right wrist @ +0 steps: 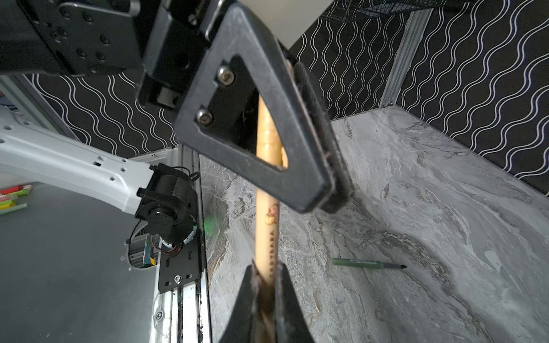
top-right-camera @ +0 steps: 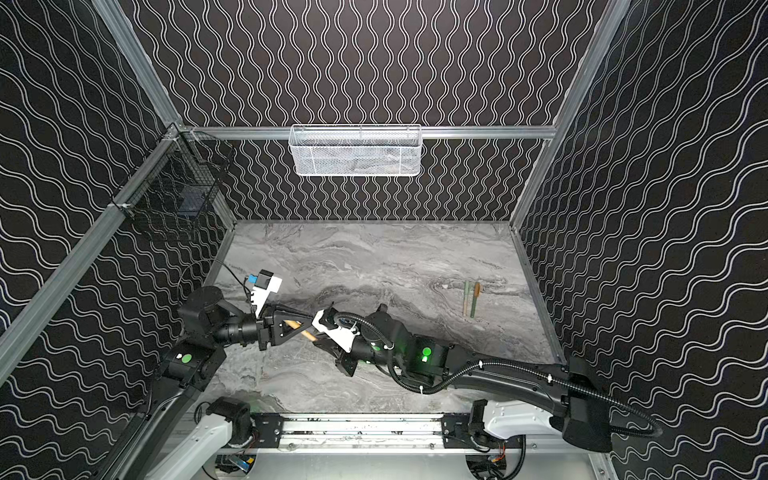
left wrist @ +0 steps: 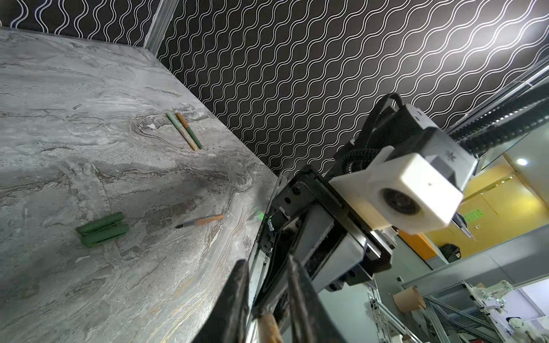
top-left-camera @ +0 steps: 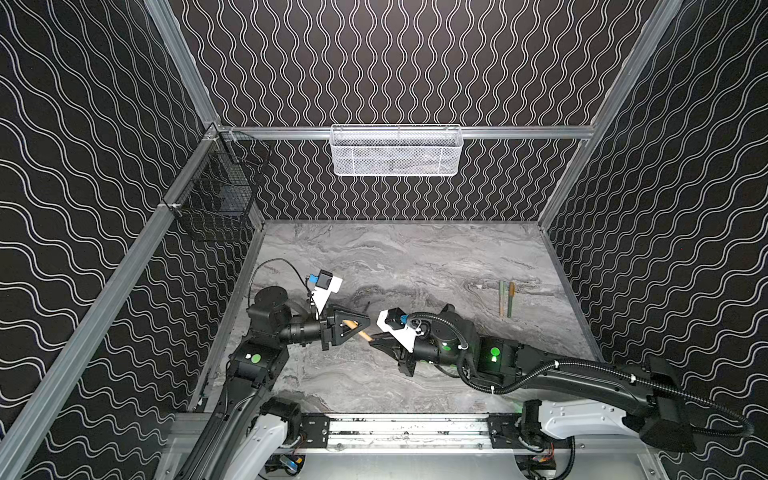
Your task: Insert the pens into the pen caps
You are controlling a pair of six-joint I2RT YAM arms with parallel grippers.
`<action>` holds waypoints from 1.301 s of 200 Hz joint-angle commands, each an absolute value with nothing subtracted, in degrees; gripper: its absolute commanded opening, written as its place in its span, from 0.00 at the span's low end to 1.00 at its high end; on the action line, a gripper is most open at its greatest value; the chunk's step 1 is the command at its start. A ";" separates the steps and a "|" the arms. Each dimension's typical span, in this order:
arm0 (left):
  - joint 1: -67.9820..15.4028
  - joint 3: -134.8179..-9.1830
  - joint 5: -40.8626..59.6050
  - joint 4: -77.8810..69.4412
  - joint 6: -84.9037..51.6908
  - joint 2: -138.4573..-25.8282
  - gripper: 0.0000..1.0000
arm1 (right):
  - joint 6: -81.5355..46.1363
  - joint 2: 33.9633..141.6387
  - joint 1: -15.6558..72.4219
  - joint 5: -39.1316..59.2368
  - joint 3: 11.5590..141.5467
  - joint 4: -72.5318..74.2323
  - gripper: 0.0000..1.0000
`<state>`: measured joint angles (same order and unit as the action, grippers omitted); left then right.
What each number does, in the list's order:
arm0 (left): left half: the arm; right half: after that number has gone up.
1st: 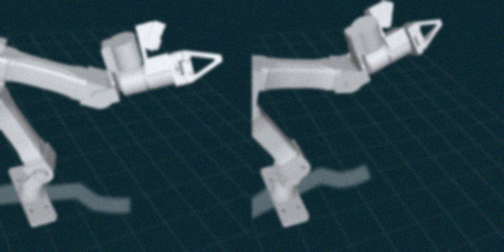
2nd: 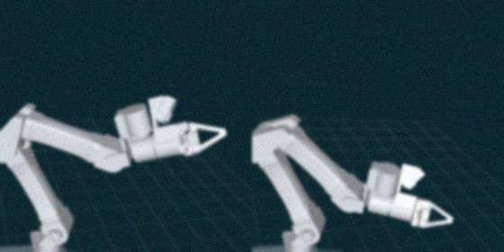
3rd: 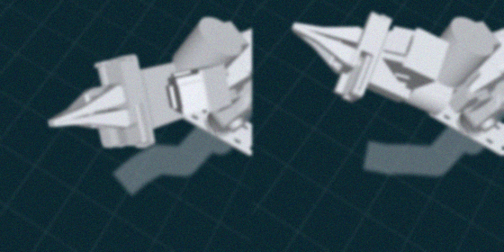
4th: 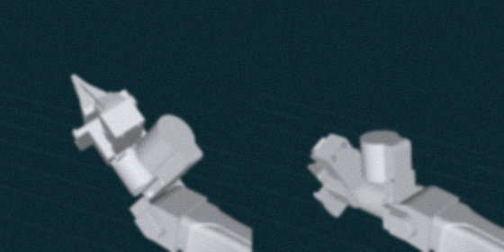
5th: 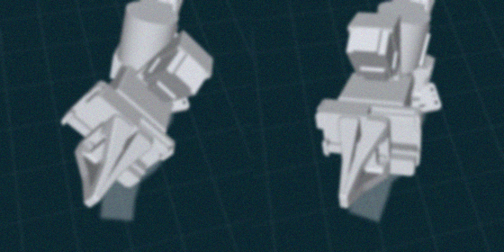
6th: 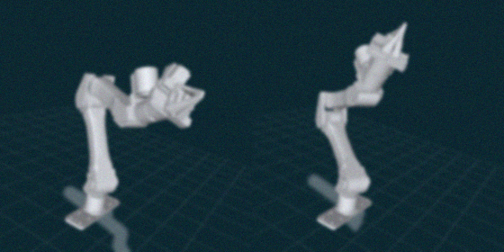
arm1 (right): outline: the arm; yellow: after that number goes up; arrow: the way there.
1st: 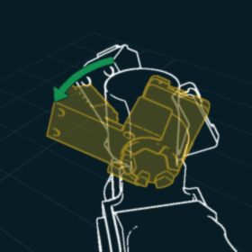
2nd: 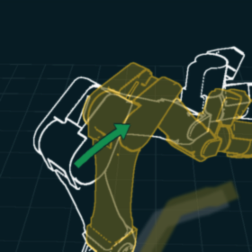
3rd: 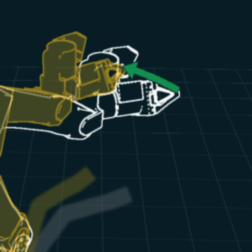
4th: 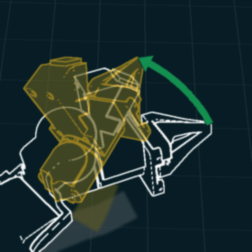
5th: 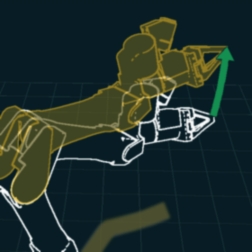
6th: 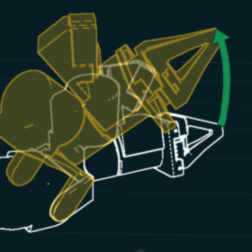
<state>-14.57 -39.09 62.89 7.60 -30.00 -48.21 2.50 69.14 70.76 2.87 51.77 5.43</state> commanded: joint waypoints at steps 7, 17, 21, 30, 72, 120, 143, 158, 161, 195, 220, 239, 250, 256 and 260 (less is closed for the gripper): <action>-14.50 -39.48 61.55 8.36 -28.82 -48.61 0.16 | 2.48 69.77 70.75 1.77 53.38 8.97 0.01; -14.48 -39.43 61.69 8.13 -28.91 -48.74 0.11 | 2.16 70.24 70.80 1.07 53.98 8.75 0.01; -14.44 -39.42 61.82 8.08 -28.96 -48.77 0.10 | 1.96 70.48 70.79 0.78 54.25 8.69 0.02; -14.50 -39.37 61.87 7.96 -28.98 -48.78 0.05 | 1.67 70.95 70.79 0.26 54.81 8.54 0.02; -14.48 -39.37 61.93 7.99 -28.87 -48.59 0.00 | 1.32 72.81 70.82 -0.04 56.47 7.57 0.05; -14.50 -39.22 62.14 7.49 -29.25 -48.21 0.00 | 0.35 74.64 70.82 -0.24 56.77 6.25 0.28; -14.50 -39.28 62.18 7.47 -29.19 -47.95 0.00 | 0.09 75.48 70.78 -0.53 58.24 5.74 0.26; -14.50 -39.22 62.30 7.39 -29.27 -47.94 0.00 | 0.09 76.02 70.75 -0.44 58.86 5.33 0.23; -14.50 -39.12 62.39 7.37 -29.30 -47.98 0.00 | 0.09 76.17 70.82 -0.44 58.93 5.20 0.21; -14.47 -39.35 62.05 8.04 -28.96 -47.98 0.00 | 0.39 76.64 70.77 0.83 59.64 4.59 0.03; -14.49 -40.20 60.65 10.42 -27.52 -48.17 0.35 | 0.44 76.38 70.81 0.57 59.57 3.52 0.00; -14.37 -40.68 59.30 11.85 -26.78 -47.57 0.60 | 0.10 75.79 70.73 -0.44 59.18 2.48 0.00; -14.25 -40.93 58.21 13.07 -26.17 -47.12 0.68 | 0.03 75.42 70.79 -0.96 58.81 1.91 0.00; -14.05 -41.20 57.75 13.75 -25.80 -46.95 0.69 | 0.00 75.18 70.69 -1.13 58.59 1.46 0.00; -13.94 -41.26 57.25 14.15 -25.63 -46.83 0.70 | 0.00 75.03 70.79 -1.23 58.42 1.25 0.00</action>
<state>-14.46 -40.40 59.79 11.73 -28.12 -47.29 0.47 75.96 70.76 0.21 58.94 2.79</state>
